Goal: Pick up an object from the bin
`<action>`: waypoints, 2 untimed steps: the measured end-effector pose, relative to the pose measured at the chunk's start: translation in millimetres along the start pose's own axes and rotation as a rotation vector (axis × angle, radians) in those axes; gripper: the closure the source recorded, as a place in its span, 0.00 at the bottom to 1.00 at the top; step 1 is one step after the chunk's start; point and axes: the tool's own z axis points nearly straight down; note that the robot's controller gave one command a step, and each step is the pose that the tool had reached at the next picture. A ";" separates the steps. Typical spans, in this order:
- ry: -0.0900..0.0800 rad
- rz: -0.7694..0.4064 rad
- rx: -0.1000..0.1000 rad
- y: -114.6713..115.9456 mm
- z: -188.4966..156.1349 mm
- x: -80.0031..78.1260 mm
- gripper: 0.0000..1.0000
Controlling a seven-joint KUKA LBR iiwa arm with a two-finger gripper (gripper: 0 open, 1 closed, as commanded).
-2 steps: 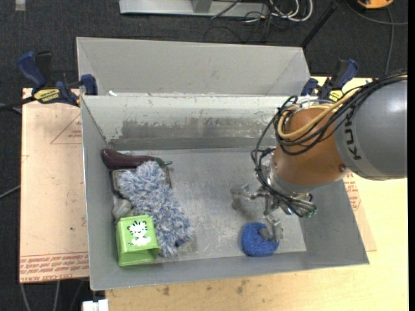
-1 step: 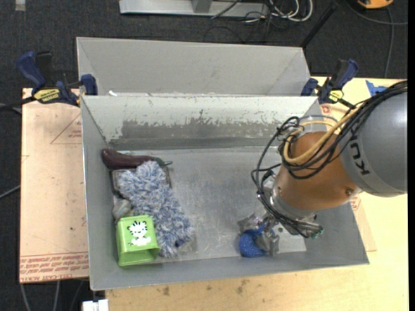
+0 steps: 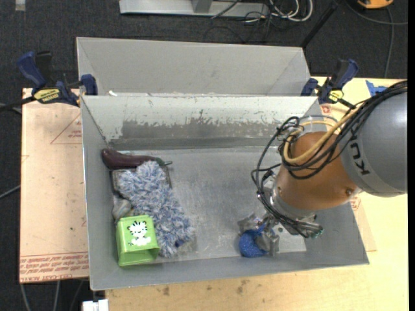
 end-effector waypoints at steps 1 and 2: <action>0.002 -0.027 -0.003 -37.7 -112.7 2.5 1.00; 0.002 -0.026 -0.003 -37.7 -112.7 2.5 1.00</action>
Offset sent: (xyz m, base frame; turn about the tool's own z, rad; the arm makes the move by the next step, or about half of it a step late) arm 0.0000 0.0000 0.0000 0.0000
